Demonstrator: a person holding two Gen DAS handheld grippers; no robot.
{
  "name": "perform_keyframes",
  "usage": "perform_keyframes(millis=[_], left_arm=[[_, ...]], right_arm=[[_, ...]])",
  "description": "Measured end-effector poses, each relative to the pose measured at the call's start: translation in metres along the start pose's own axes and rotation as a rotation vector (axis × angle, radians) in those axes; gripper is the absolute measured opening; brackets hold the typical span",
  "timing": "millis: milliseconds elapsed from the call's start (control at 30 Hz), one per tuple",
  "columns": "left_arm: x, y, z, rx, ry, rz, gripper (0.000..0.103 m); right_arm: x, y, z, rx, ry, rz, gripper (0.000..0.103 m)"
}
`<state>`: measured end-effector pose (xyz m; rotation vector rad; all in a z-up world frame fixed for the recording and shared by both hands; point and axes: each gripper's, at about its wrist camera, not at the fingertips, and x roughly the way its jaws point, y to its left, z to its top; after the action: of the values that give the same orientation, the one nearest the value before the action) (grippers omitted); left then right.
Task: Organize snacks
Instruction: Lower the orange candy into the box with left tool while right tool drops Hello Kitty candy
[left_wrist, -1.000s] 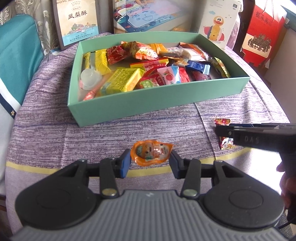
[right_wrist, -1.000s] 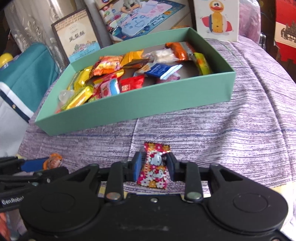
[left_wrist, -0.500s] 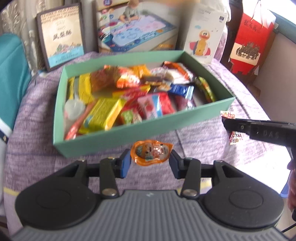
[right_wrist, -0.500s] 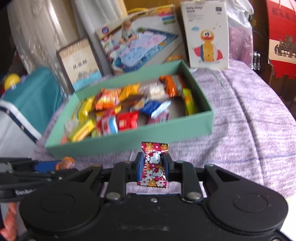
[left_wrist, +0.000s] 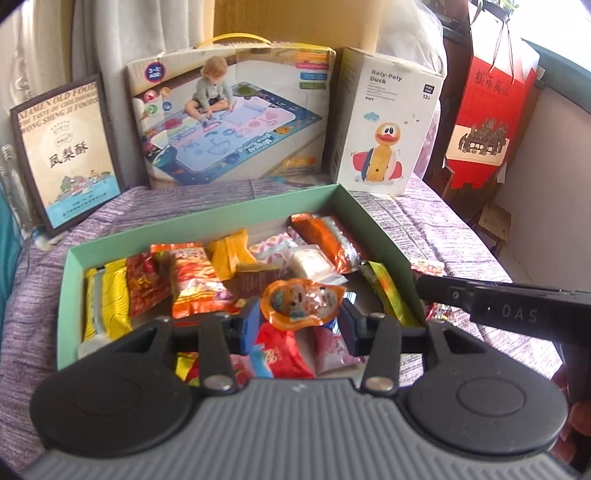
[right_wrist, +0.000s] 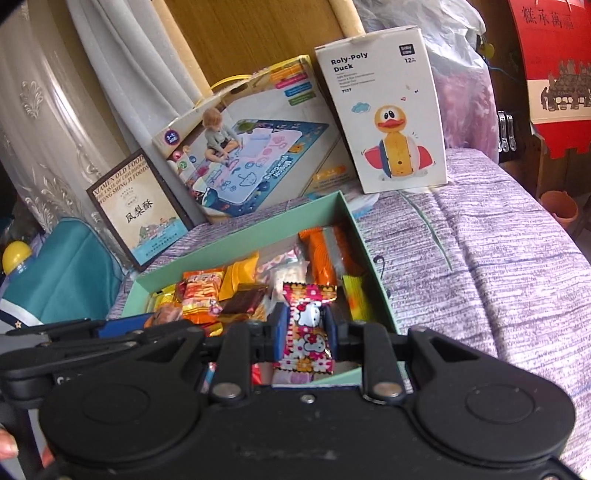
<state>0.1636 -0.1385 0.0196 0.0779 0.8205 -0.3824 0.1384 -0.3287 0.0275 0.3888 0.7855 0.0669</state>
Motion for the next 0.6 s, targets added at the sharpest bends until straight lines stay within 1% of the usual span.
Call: perform_keyframes(millis=[300,600], left_arm=[[0.033,-0.004,0.000,0.004,0.054,-0.005,0.044],[0.053,-0.005,-0.001,-0.005,0.089,-0.007,0.044]], right_arm=[[0.021,-0.006,0.005,-0.008,0.022,-0.005,0.022],[0.031,-0.013,0.002,-0.016,0.049,-0.013,0.022]])
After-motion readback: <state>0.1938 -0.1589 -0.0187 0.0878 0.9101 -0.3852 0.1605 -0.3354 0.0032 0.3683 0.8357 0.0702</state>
